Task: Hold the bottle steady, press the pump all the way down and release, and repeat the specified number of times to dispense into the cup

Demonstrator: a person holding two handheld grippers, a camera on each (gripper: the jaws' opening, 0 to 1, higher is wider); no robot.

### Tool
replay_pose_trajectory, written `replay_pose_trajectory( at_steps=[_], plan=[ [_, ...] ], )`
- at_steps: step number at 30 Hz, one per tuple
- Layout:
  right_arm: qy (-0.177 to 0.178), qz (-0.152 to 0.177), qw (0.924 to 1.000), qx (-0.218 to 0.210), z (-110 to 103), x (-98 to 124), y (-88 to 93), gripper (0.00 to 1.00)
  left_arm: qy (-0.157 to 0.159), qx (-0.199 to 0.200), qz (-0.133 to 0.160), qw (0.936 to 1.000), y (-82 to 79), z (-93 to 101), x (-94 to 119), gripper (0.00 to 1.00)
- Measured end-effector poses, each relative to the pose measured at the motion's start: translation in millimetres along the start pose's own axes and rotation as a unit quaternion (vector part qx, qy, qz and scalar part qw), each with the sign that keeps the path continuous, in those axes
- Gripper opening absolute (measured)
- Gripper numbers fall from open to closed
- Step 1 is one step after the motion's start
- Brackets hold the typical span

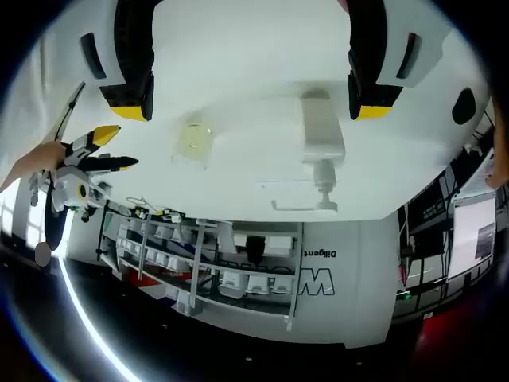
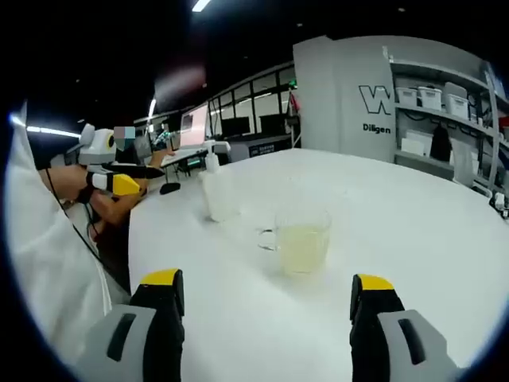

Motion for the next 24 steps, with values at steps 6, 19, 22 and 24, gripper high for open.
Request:
replay_pose_trajectory(
  at_steps=[6, 19, 22, 24],
  plan=[
    [0.010, -0.006, 0.9999, 0.000, 5.6, 2.3, 0.2, 0.83, -0.017, 0.007, -0.006, 0.9998, 3.5, -5.1, 3.7, 1.00],
    [-0.002, 0.004, 1.0000, 0.007, -7.7, -5.6, -1.2, 0.82, -0.018, 0.023, 0.007, 0.9995, 12.6, -9.0, 0.5, 1.00],
    [0.000, 0.008, 1.0000, 0.005, -3.7, -6.3, -3.9, 0.81, -0.026, 0.022, 0.005, 0.9994, 11.0, -11.0, 0.9, 1.00],
    [0.000, 0.002, 1.0000, 0.009, -3.1, -6.4, -3.8, 0.80, -0.034, 0.020, 0.010, 0.9992, 9.3, -12.9, 0.1, 1.00]
  ],
)
Point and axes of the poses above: the point that each gripper's makers call its tool centre point, and the gripper's own axes: x roughly backward along the fingers, z roughly to its right, y roughly out of its underside, the point moved 10 cm from there along x, roughly backward along the fingers, and after that the axes turned 15 degrees about y, right-handed, at the moved point
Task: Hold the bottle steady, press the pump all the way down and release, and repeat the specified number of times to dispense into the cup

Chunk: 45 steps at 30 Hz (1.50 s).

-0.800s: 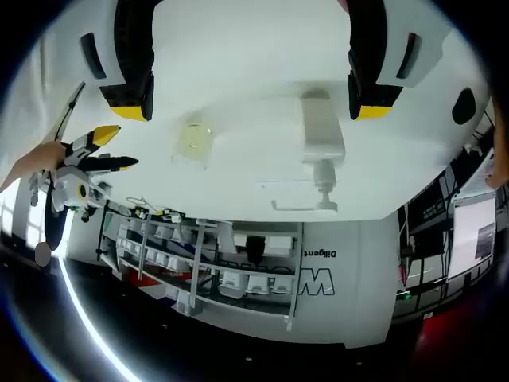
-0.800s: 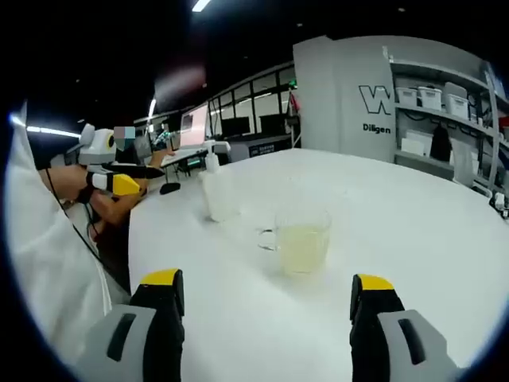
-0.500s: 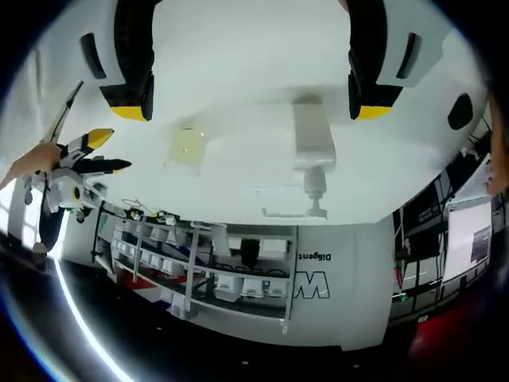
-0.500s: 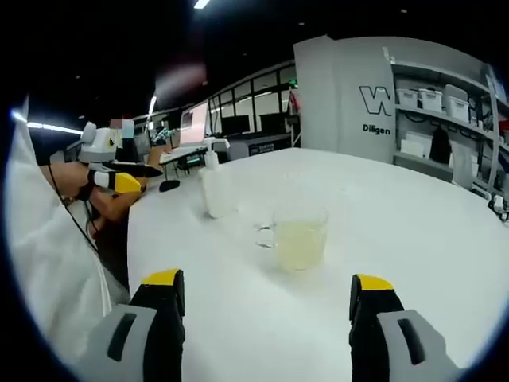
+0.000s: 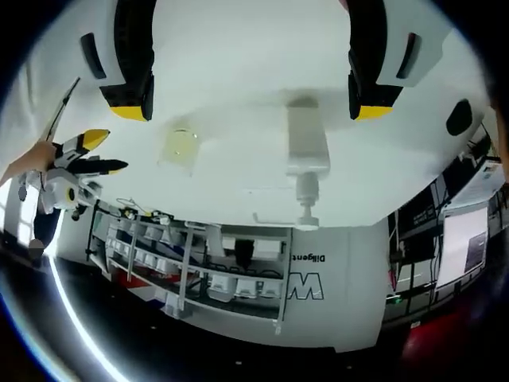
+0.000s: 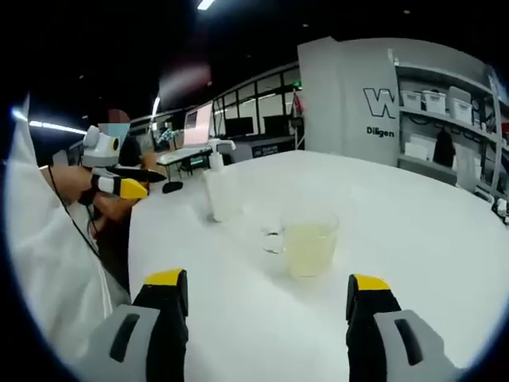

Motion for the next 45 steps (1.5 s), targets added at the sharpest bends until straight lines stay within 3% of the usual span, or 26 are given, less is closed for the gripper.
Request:
replay_pose_trajectory(
  at_steps=[6, 7, 9, 11, 12, 14, 16, 23, 34, 35, 36, 37, 39, 41, 42, 43, 45],
  plan=[
    [-0.006, 0.001, 1.0000, 0.002, -0.2, -2.7, -3.4, 0.79, 0.001, 0.002, 0.001, 1.0000, 0.2, -1.9, -6.7, 1.00],
    [0.002, 0.016, 0.9999, 0.005, 0.4, -2.4, -6.5, 0.80, 0.002, 0.004, 0.002, 1.0000, 0.4, -1.9, -7.2, 1.00],
    [-0.013, -0.001, 0.9999, -0.009, -1.3, -2.7, -6.8, 0.79, 0.002, 0.005, 0.005, 1.0000, -0.5, -2.8, -9.8, 1.00],
    [0.005, 0.018, 0.9996, 0.020, 1.9, -2.8, -10.2, 0.78, -0.001, 0.005, 0.004, 1.0000, -1.1, -4.1, -11.7, 1.00],
    [-0.009, 0.009, 0.9999, -0.003, 0.2, -3.0, -9.6, 0.77, 0.001, 0.005, 0.006, 1.0000, -1.4, -4.2, -12.3, 1.00],
    [0.000, 0.019, 0.9996, 0.019, 2.9, -3.4, -12.3, 0.77, -0.003, 0.003, 0.007, 1.0000, -2.0, -6.2, -13.9, 1.00],
    [-0.004, 0.012, 0.9999, 0.004, 2.3, -3.3, -12.0, 0.76, -0.006, 0.003, 0.007, 1.0000, -2.0, -8.1, -15.9, 1.00],
    [0.002, 0.020, 0.9998, 0.009, 4.2, -3.9, -13.6, 0.74, -0.006, 0.007, 0.009, 0.9999, -1.9, -12.1, -23.1, 1.00],
    [-0.006, 0.022, 0.9996, 0.017, 6.3, -4.6, -17.5, 0.69, -0.031, 0.000, 0.013, 0.9994, -3.0, -27.7, -31.4, 1.00],
    [-0.006, 0.018, 0.9998, 0.009, 6.4, -4.9, -17.2, 0.69, -0.033, -0.006, 0.013, 0.9994, -3.2, -28.6, -31.7, 1.00],
    [0.008, 0.035, 0.9989, 0.032, 9.1, -5.1, -19.9, 0.69, -0.032, -0.004, 0.009, 0.9994, -2.6, -29.3, -32.6, 1.00],
    [-0.007, 0.017, 0.9998, 0.010, 6.9, -5.3, -18.1, 0.69, -0.033, 0.001, 0.013, 0.9994, -2.7, -30.1, -32.7, 1.00],
    [0.002, 0.040, 0.9987, 0.029, 8.8, -4.4, -21.9, 0.68, -0.038, 0.000, 0.015, 0.9992, -2.7, -31.8, -34.1, 1.00],
    [0.001, 0.022, 0.9996, 0.019, 9.2, -5.5, -20.9, 0.69, -0.037, 0.001, 0.012, 0.9992, -2.4, -33.5, -36.8, 1.00],
    [-0.002, 0.039, 0.9989, 0.026, 9.4, -6.0, -23.2, 0.68, -0.040, 0.001, 0.016, 0.9991, -2.9, -34.0, -37.7, 1.00],
    [-0.002, 0.024, 0.9995, 0.019, 10.0, -7.3, -21.6, 0.69, -0.040, -0.002, 0.015, 0.9991, -3.3, -34.3, -38.9, 1.00],
    [0.004, 0.033, 0.9990, 0.031, 11.3, -5.4, -22.7, 0.71, -0.036, 0.002, 0.015, 0.9992, -3.5, -35.0, -41.1, 1.00]
  ],
)
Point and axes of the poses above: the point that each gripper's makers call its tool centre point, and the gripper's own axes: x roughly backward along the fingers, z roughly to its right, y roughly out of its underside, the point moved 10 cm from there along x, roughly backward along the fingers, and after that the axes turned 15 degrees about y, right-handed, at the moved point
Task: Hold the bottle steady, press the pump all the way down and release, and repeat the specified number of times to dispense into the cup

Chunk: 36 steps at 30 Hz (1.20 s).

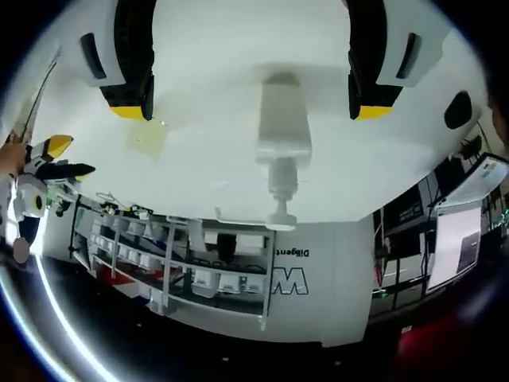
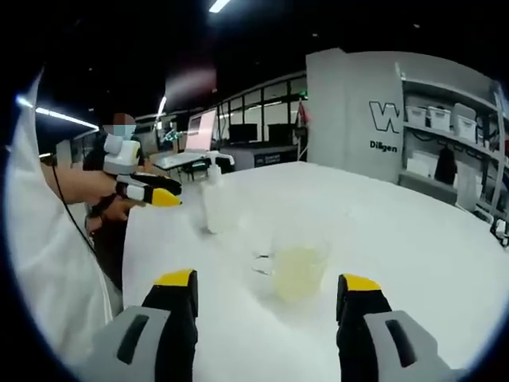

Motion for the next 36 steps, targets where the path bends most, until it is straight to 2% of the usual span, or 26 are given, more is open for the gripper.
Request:
replay_pose_trajectory(
  at_steps=[1, 2, 4, 5, 6, 7, 9, 10, 11, 15, 16, 18, 19, 21, 22, 24, 25, 26, 28, 29, 30, 31, 32, 34, 35, 36],
  plan=[
    [0.001, -0.001, 1.0000, -0.007, 0.9, -1.0, 0.3, 0.76, 0.001, -0.001, -0.002, 1.0000, 0.0, -0.1, -0.5, 1.00],
    [-0.004, -0.002, 0.9998, -0.017, 1.3, -0.7, 0.2, 0.74, 0.000, -0.002, -0.004, 1.0000, 0.3, -0.3, -0.7, 1.00],
    [0.004, 0.001, 1.0000, -0.004, 2.8, -1.2, 0.4, 0.78, 0.004, 0.001, -0.004, 1.0000, 0.8, -1.0, -2.0, 1.00],
    [0.008, 0.010, 0.9998, -0.014, 4.2, 0.6, -0.5, 0.77, 0.002, 0.003, -0.008, 1.0000, 1.5, -1.5, -2.7, 1.00],
    [0.010, 0.021, 0.9997, -0.008, 5.1, 0.2, -1.5, 0.84, 0.000, -0.002, -0.007, 1.0000, 1.5, -1.8, -2.6, 1.00],
    [0.005, 0.010, 0.9999, -0.013, 4.8, -0.3, 0.0, 0.85, 0.002, -0.002, -0.007, 1.0000, 1.9, -1.9, -3.5, 1.00],
    [0.022, 0.037, 0.9990, 0.010, 8.0, -0.6, -3.4, 0.93, 0.000, 0.001, -0.006, 1.0000, 2.6, -2.0, -4.4, 1.00],
    [0.017, 0.034, 0.9992, 0.009, 7.0, -0.7, -2.9, 0.94, 0.000, 0.000, -0.006, 1.0000, 2.9, -2.0, -4.9, 1.00],
    [0.011, 0.027, 0.9995, -0.014, 7.0, -0.6, -1.7, 0.94, 0.002, 0.002, -0.011, 0.9999, 4.8, -3.1, -7.6, 1.00],
    [0.014, 0.033, 0.9993, -0.006, 8.2, -0.2, -2.2, 0.99, 0.004, 0.004, -0.014, 0.9999, 7.0, -3.6, -10.5, 1.00],
    [0.013, 0.026, 0.9996, 0.004, 7.1, -1.5, -1.3, 0.99, 0.005, 0.005, -0.013, 0.9999, 7.2, -3.5, -10.9, 1.00],
    [0.011, 0.038, 0.9992, -0.002, 7.8, -0.3, -2.0, 1.00, 0.003, 0.006, -0.016, 0.9998, 8.4, -4.8, -13.3, 1.00],
    [0.009, 0.019, 0.9997, -0.013, 8.2, -1.7, 1.2, 1.00, 0.004, 0.006, -0.017, 0.9998, 9.0, -5.4, -14.3, 1.00],
    [0.012, 0.035, 0.9993, 0.010, 8.4, -1.5, 0.0, 1.00, 0.000, 0.002, -0.017, 0.9998, 9.9, -6.3, -16.2, 1.00],
    [0.001, 0.021, 0.9996, -0.018, 6.0, -1.1, 2.3, 1.00, -0.001, 0.000, -0.014, 0.9999, 10.1, -7.7, -17.3, 1.00],
    [0.008, 0.028, 0.9996, -0.005, 6.8, -0.3, 3.0, 1.00, -0.001, 0.004, -0.022, 0.9998, 11.0, -8.1, -19.5, 1.00],
    [0.005, 0.020, 0.9998, 0.000, 7.3, -0.9, 4.1, 1.00, -0.005, -0.005, -0.018, 0.9998, 11.8, -9.4, -21.1, 1.00],
    [-0.003, 0.020, 0.9994, -0.028, 4.4, -1.0, 3.8, 1.00, 0.000, -0.003, -0.024, 0.9997, 13.2, -9.9, -23.7, 1.00],
    [0.001, 0.019, 0.9998, -0.005, 5.3, -0.1, 4.0, 1.00, -0.004, -0.005, -0.020, 0.9998, 13.2, -10.3, -26.3, 1.00],
    [-0.006, 0.023, 0.9993, -0.028, 4.7, 0.4, 2.5, 0.99, -0.003, -0.005, -0.021, 0.9998, 13.4, -10.2, -27.1, 1.00],
    [0.014, 0.042, 0.9990, -0.008, 7.9, 0.9, -0.8, 0.99, -0.005, -0.006, -0.021, 0.9998, 13.3, -9.9, -27.9, 1.00],
    [0.014, 0.041, 0.9990, 0.009, 8.2, 0.8, -1.4, 0.99, -0.010, -0.012, -0.011, 0.9998, 11.8, -10.6, -28.5, 1.00],
    [0.003, 0.024, 0.9997, -0.011, 5.7, 0.5, -0.2, 0.99, -0.008, -0.006, -0.012, 0.9999, 12.2, -11.2, -30.9, 1.00],
    [0.009, 0.040, 0.9991, -0.001, 6.6, 1.3, -2.2, 0.99, -0.011, -0.007, -0.010, 0.9999, 13.1, -13.3, -33.1, 1.00],
    [0.006, 0.023, 0.9996, -0.012, 7.4, 1.4, -0.2, 0.98, -0.011, -0.005, -0.013, 0.9998, 15.0, -15.0, -36.5, 1.00],
    [0.007, 0.039, 0.9992, 0.003, 8.1, 2.9, -3.1, 0.97, -0.014, -0.006, -0.013, 0.9998, 15.7, -15.7, -37.4, 1.00]
  ],
)
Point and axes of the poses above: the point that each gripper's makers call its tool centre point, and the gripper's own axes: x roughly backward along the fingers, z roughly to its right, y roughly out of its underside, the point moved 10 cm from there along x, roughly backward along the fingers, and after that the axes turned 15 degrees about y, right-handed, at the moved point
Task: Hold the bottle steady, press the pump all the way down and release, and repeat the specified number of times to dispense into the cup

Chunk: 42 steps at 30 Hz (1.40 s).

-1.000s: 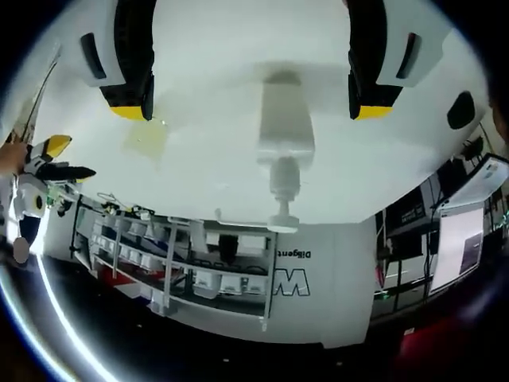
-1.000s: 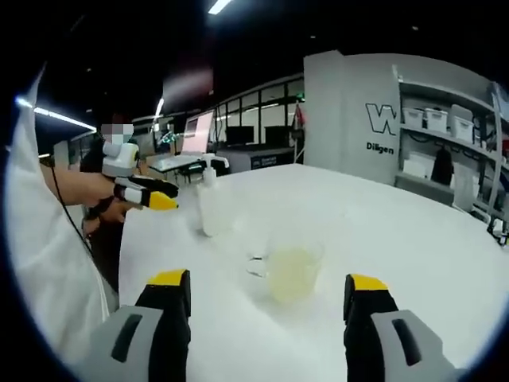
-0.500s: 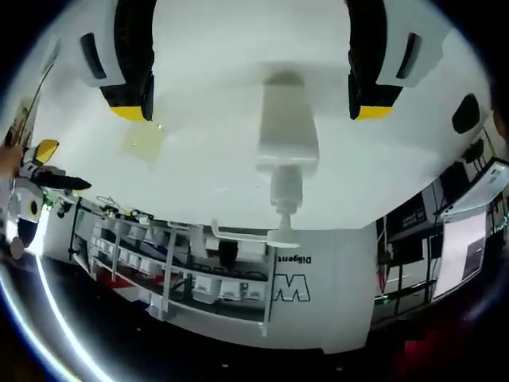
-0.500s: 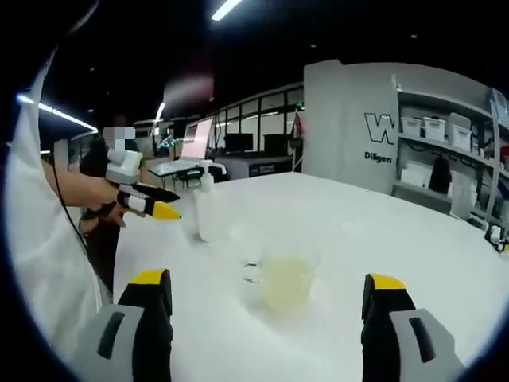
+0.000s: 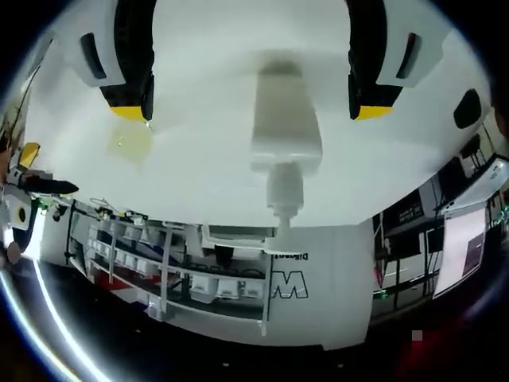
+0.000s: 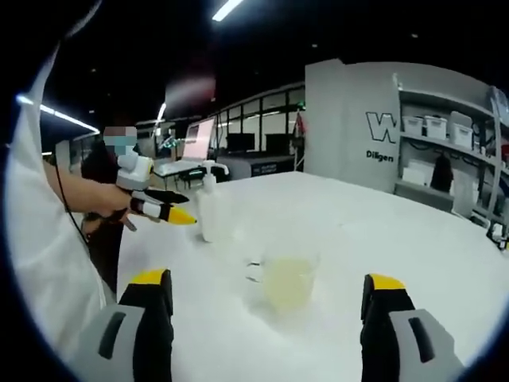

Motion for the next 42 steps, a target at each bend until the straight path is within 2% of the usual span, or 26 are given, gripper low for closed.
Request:
replay_pose_trajectory(
  at_steps=[2, 3, 4, 6, 7, 9, 10, 13, 14, 15, 18, 19, 20, 25, 27, 29, 30, 32, 34, 36, 37, 39, 40, 41, 42],
  plan=[
    [0.002, -0.014, 0.9996, -0.025, 0.8, -0.4, 1.2, 0.97, -0.003, 0.002, -0.001, 1.0000, 1.4, -1.6, -2.6, 1.00],
    [0.003, -0.005, 0.9999, -0.012, 1.2, 0.7, 0.4, 0.95, -0.006, 0.003, 0.005, 1.0000, 1.1, -2.3, -3.1, 1.00],
    [0.006, -0.010, 0.9999, 0.001, 1.9, 1.2, 0.9, 0.95, -0.007, 0.001, 0.004, 1.0000, 1.5, -3.5, -4.5, 1.00],
    [0.003, -0.008, 0.9999, -0.005, 1.9, 1.9, 0.9, 0.91, -0.014, 0.004, 0.005, 0.9999, 1.3, -4.9, -6.1, 1.00],
    [0.009, -0.009, 0.9999, 0.010, 3.2, 1.8, 0.9, 0.91, -0.012, 0.001, 0.003, 0.9999, 1.2, -5.0, -6.9, 1.00],
    [0.004, -0.013, 0.9999, -0.006, 1.9, 1.5, 1.4, 0.90, -0.016, 0.004, 0.009, 0.9998, -0.5, -6.5, -7.0, 1.00],
    [0.009, -0.013, 0.9998, 0.012, 3.8, 1.9, 1.5, 0.89, -0.013, 0.004, 0.010, 0.9999, -1.0, -6.8, -7.9, 1.00],
    [0.008, -0.011, 0.9999, 0.005, 4.4, 1.4, 1.2, 0.89, -0.013, 0.006, 0.009, 0.9999, -1.8, -6.9, -9.8, 0.99],
    [0.003, -0.020, 0.9998, -0.002, 3.9, 0.8, 1.7, 0.87, -0.017, 0.007, 0.013, 0.9997, -2.4, -6.8, -10.0, 0.99],
    [0.007, -0.016, 0.9998, 0.007, 4.0, 1.7, 1.2, 0.85, -0.014, 0.003, 0.010, 0.9998, -2.4, -6.8, -11.0, 0.99],
    [0.009, -0.016, 0.9998, 0.004, 5.2, 1.9, 1.0, 0.84, -0.016, 0.008, 0.023, 0.9996, -3.1, -7.5, -12.6, 0.95],
    [0.006, -0.015, 0.9998, 0.010, 5.1, 1.8, 0.5, 0.85, -0.015, 0.004, 0.017, 0.9997, -3.3, -6.9, -13.7, 0.95],
    [0.006, -0.020, 0.9998, -0.002, 5.6, 1.8, 1.2, 0.83, -0.015, 0.003, 0.021, 0.9997, -4.0, -6.5, -14.2, 0.93],
    [0.015, -0.018, 0.9996, 0.016, 9.4, 2.2, 0.3, 0.80, -0.015, 0.005, 0.020, 0.9997, -3.9, -7.9, -19.0, 0.86],
    [0.004, -0.020, 0.9998, -0.002, 8.1, 2.1, 0.3, 0.78, -0.018, 0.001, 0.021, 0.9996, -4.3, -7.9, -19.8, 0.82],
    [0.011, -0.019, 0.9996, 0.015, 9.3, 1.8, -0.9, 0.78, -0.023, 0.005, 0.021, 0.9995, -3.8, -8.8, -22.3, 0.80],
    [0.007, -0.028, 0.9996, 0.002, 9.9, 1.3, -0.1, 0.76, -0.025, 0.002, 0.025, 0.9994, -4.0, -9.3, -22.5, 0.77],
    [0.011, -0.019, 0.9996, 0.019, 10.9, 1.8, -0.8, 0.76, -0.025, 0.008, 0.026, 0.9993, -3.8, -9.4, -24.1, 0.78],
    [0.011, -0.023, 0.9996, 0.012, 11.5, 2.3, -0.9, 0.73, -0.030, 0.006, 0.028, 0.9991, -4.2, -10.8, -25.8, 0.73],
    [0.012, -0.028, 0.9995, 0.000, 12.2, 2.0, -0.5, 0.74, -0.030, 0.007, 0.030, 0.9991, -4.2, -10.9, -27.1, 0.71],
    [0.015, -0.016, 0.9995, 0.023, 13.0, 3.1, -2.2, 0.71, -0.034, 0.009, 0.028, 0.9990, -4.2, -11.3, -28.0, 0.69],
    [0.010, -0.023, 0.9997, 0.002, 12.3, 2.4, -2.5, 0.72, -0.039, 0.009, 0.028, 0.9988, -3.7, -12.3, -29.1, 0.64],
    [0.014, -0.017, 0.9996, 0.015, 12.9, 2.9, -3.5, 0.68, -0.039, 0.012, 0.030, 0.9987, -3.8, -12.5, -30.0, 0.63],
    [0.018, -0.014, 0.9993, 0.029, 14.2, 2.7, -4.2, 0.69, -0.049, 0.018, 0.034, 0.9981, -4.0, -13.4, -29.9, 0.62],
    [0.012, -0.024, 0.9996, 0.010, 13.1, 2.1, -2.7, 0.70, -0.046, 0.013, 0.035, 0.9982, -4.8, -13.4, -29.7, 0.64]
  ],
)
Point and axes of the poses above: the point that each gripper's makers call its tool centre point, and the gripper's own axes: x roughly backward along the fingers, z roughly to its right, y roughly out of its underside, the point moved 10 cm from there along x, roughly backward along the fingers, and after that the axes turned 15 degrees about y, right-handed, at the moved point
